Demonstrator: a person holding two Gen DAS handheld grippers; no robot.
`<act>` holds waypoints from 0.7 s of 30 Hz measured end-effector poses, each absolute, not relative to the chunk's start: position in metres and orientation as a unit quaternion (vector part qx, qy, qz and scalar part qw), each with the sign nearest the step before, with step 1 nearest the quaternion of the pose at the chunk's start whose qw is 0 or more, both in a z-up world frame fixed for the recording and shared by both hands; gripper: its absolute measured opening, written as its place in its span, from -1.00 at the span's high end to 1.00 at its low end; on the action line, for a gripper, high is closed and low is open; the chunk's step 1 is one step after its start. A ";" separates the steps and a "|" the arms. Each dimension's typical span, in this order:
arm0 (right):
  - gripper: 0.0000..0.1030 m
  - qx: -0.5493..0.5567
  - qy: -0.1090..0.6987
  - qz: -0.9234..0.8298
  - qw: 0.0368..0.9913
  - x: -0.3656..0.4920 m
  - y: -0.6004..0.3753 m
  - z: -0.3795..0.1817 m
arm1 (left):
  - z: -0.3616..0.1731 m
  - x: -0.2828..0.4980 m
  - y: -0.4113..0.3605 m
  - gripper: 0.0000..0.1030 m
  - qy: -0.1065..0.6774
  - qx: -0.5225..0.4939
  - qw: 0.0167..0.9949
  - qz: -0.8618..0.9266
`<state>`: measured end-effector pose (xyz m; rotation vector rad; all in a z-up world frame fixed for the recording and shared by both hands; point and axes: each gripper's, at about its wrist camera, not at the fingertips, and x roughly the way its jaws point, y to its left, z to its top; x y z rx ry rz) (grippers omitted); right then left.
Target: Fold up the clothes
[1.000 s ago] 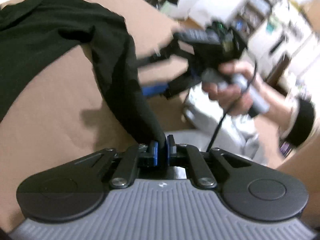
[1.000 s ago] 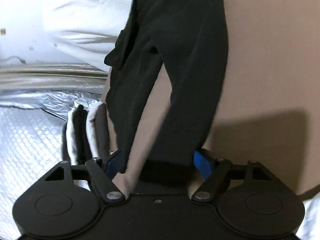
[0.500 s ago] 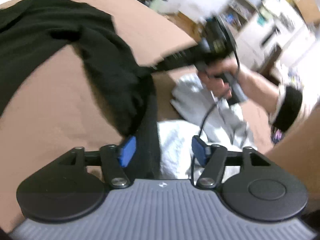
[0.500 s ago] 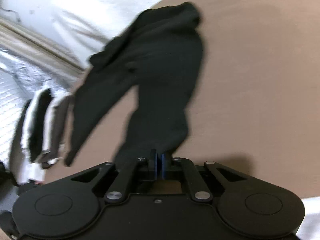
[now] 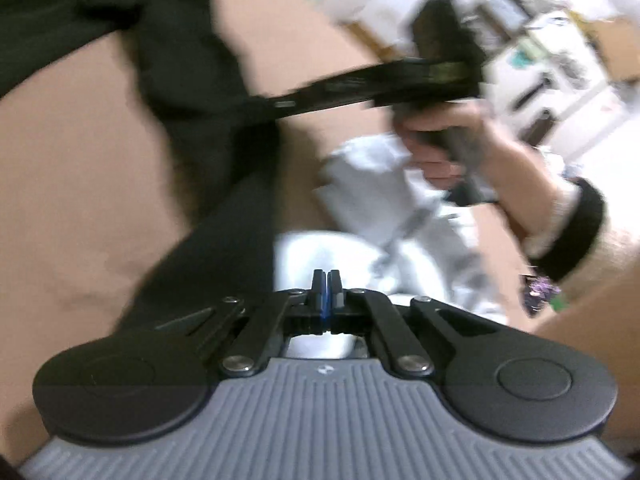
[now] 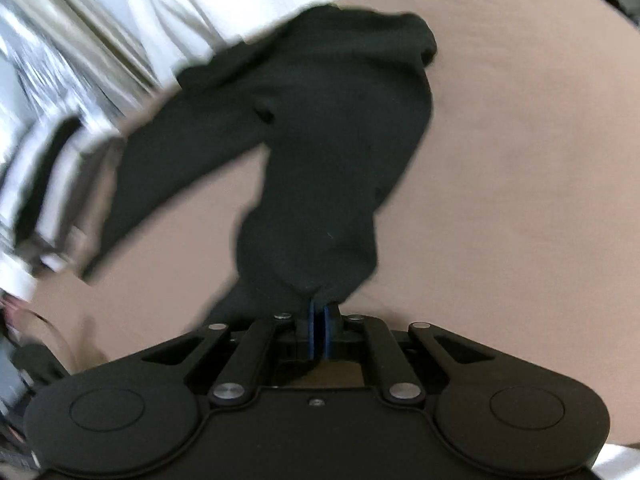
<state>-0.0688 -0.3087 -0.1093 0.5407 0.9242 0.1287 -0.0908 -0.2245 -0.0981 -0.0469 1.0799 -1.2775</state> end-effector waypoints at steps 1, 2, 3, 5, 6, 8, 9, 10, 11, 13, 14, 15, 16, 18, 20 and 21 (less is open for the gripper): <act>0.85 0.273 0.430 0.064 0.858 -0.074 -0.315 -0.106 | -0.097 -0.094 -0.226 0.98 0.477 -0.018 0.665 -0.574; 0.85 0.279 0.425 0.066 0.859 -0.075 -0.318 -0.102 | -0.098 -0.094 -0.227 0.96 0.484 -0.018 0.659 -0.576; 0.84 0.268 0.431 0.063 0.859 -0.076 -0.318 -0.099 | -0.099 -0.095 -0.228 0.95 0.490 -0.017 0.653 -0.577; 0.77 0.245 0.442 0.058 0.861 -0.077 -0.317 -0.092 | -0.102 -0.093 -0.228 0.89 0.504 -0.013 0.647 -0.572; 0.77 0.225 0.448 0.062 0.863 -0.074 -0.309 -0.087 | -0.104 -0.088 -0.224 0.79 0.511 -0.008 0.652 -0.560; 0.73 0.178 0.443 0.098 0.873 -0.076 -0.289 -0.075 | -0.102 -0.077 -0.213 0.56 0.516 0.012 0.681 -0.519; 0.66 0.152 0.434 0.127 0.879 -0.079 -0.277 -0.067 | -0.102 -0.070 -0.205 0.30 0.522 0.020 0.693 -0.496; 0.44 0.130 0.424 0.163 0.881 -0.081 -0.265 -0.061 | -0.103 -0.063 -0.197 0.05 0.531 0.026 0.703 -0.472; 0.25 0.108 0.421 0.204 0.877 -0.081 -0.253 -0.055 | -0.104 -0.055 -0.189 0.03 0.540 0.031 0.713 -0.447; -0.07 0.071 0.434 0.278 0.854 -0.073 -0.227 -0.053 | -0.113 -0.040 -0.175 0.02 0.567 -0.002 0.711 -0.415; -0.07 0.052 0.441 0.312 0.840 -0.068 -0.214 -0.053 | -0.118 -0.032 -0.168 0.02 0.582 -0.023 0.708 -0.400; -0.07 0.038 0.456 0.337 0.823 -0.060 -0.201 -0.059 | -0.121 -0.028 -0.165 0.02 0.587 -0.033 0.708 -0.391; -0.07 0.023 0.471 0.360 0.805 -0.051 -0.189 -0.065 | -0.123 -0.026 -0.164 0.02 0.587 -0.036 0.711 -0.385; -0.07 -0.010 0.509 0.376 0.775 -0.030 -0.166 -0.087 | -0.124 -0.023 -0.163 0.02 0.586 -0.041 0.716 -0.376; -0.07 -0.054 0.560 0.361 0.744 -0.017 -0.149 -0.112 | -0.123 -0.025 -0.164 0.02 0.582 -0.044 0.722 -0.372; 0.00 -0.077 0.578 0.354 0.732 -0.016 -0.145 -0.119 | -0.123 -0.024 -0.164 0.02 0.581 -0.048 0.724 -0.370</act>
